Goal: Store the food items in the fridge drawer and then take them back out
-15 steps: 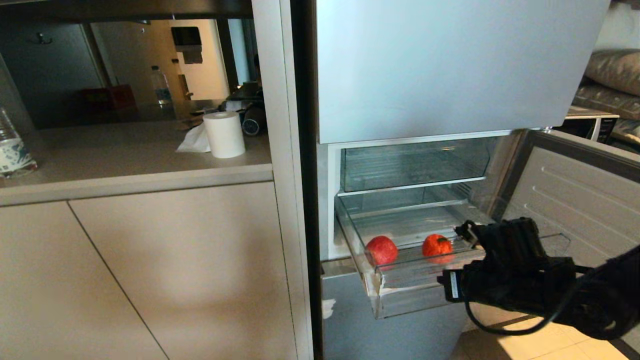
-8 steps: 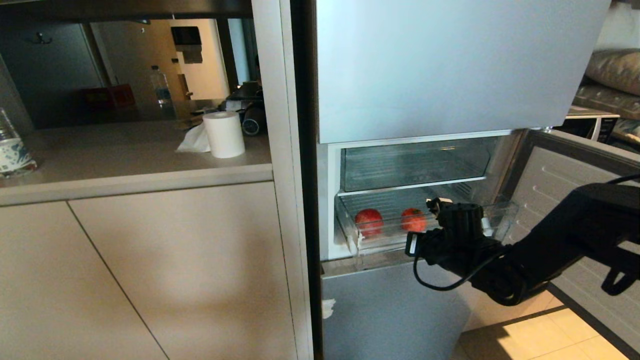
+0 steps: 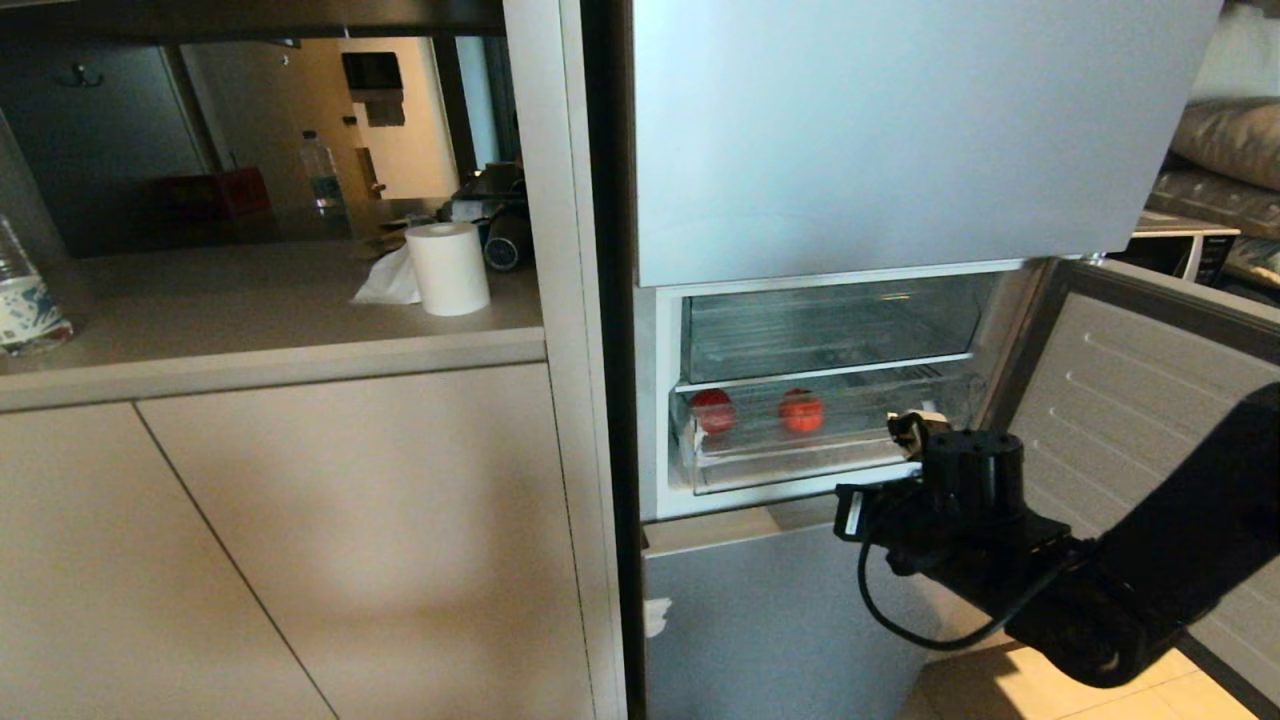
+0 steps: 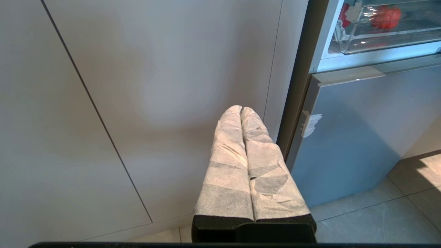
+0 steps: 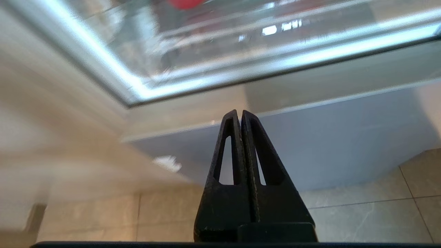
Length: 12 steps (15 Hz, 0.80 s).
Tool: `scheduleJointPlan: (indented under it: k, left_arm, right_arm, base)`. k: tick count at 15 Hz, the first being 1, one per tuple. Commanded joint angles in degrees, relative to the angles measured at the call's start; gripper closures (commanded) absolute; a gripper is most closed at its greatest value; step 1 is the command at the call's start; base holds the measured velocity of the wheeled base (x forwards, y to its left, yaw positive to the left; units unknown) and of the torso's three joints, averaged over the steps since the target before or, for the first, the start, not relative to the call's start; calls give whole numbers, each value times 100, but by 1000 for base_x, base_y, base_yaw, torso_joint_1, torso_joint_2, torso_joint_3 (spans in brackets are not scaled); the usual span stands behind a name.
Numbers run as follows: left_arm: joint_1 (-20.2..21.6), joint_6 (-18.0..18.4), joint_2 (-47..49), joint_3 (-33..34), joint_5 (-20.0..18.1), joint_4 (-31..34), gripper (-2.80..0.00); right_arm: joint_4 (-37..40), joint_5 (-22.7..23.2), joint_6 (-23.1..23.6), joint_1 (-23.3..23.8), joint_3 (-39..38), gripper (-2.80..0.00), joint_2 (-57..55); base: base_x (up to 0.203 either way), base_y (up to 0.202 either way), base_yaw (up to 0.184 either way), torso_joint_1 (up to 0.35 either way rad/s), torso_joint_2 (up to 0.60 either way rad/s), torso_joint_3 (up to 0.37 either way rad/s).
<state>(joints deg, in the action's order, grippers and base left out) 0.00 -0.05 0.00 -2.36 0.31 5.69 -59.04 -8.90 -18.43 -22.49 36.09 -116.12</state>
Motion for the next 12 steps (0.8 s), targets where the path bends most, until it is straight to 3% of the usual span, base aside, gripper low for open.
scheduleJointPlan:
  k: [1, 9, 12]
  left_arm:
    - [0, -4, 0, -1, 5, 2, 0]
    - [0, 4, 0, -1, 5, 2, 0]
    - [0, -4, 0, -1, 5, 2, 0]
  right_arm:
    - [-41, 0, -6, -52, -724, 0, 1131]
    - [-33, -19, -49, -77, -2928, 0, 4131]
    - [398, -314, -25, -63, -3414, 0, 5620]
  base:
    - [0, 0, 0, 0, 0, 0]
    - [0, 0, 0, 0, 0, 0]
    - [0, 0, 0, 0, 0, 0]
